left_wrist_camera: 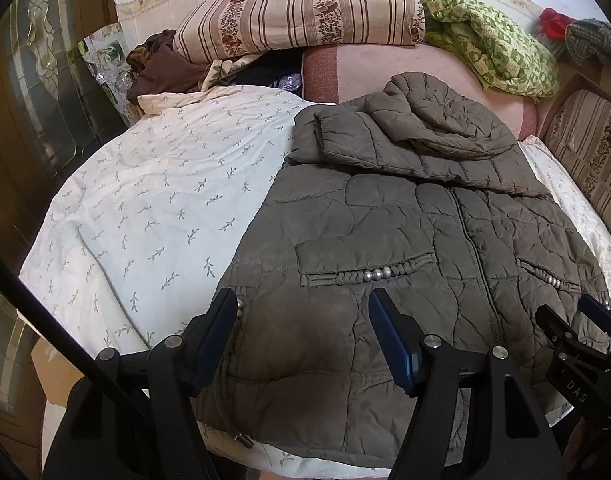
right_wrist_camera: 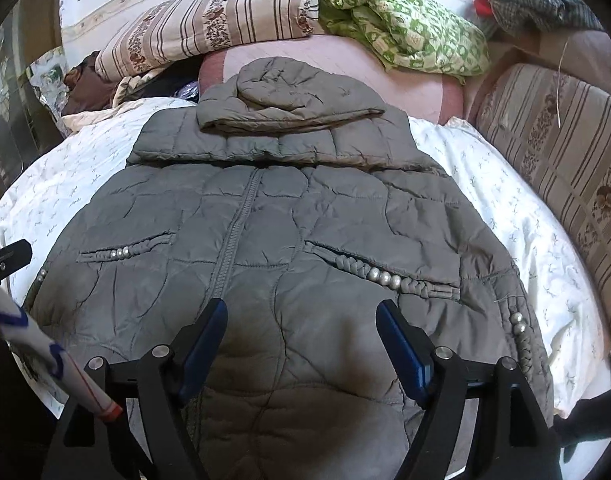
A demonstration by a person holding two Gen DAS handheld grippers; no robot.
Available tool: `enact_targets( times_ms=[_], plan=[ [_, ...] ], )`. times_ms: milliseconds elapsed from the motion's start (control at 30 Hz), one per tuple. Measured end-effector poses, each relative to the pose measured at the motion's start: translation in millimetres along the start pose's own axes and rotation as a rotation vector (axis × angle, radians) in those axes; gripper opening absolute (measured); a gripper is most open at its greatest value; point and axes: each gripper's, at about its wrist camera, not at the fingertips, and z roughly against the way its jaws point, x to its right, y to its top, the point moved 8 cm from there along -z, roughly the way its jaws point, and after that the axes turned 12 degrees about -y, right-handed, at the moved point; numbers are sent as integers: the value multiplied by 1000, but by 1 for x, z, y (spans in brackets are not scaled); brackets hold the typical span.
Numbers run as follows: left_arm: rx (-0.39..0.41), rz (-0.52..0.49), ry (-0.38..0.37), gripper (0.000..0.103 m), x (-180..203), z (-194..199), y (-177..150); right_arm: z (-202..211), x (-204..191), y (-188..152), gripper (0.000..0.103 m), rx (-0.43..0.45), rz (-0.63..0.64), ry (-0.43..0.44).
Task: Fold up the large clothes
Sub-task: 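Grasp the jacket hem with both grippers and lift it toward the hood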
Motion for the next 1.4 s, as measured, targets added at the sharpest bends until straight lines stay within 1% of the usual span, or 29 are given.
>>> enact_targets(
  times_ms=[300, 500, 967, 1400],
  plan=[
    [-1, 18, -14, 67, -4, 4, -4, 8, -5, -1, 82, 9, 27, -10],
    [-2, 23, -11, 67, -6, 4, -5, 10, -5, -4, 82, 3, 30, -18],
    [-36, 29, -3, 67, -12, -2, -12, 6, 5, -7, 82, -27, 14, -32],
    [-58, 42, 6, 67, -19, -9, -16, 4, 4, -10, 82, -35, 19, -34]
  ],
)
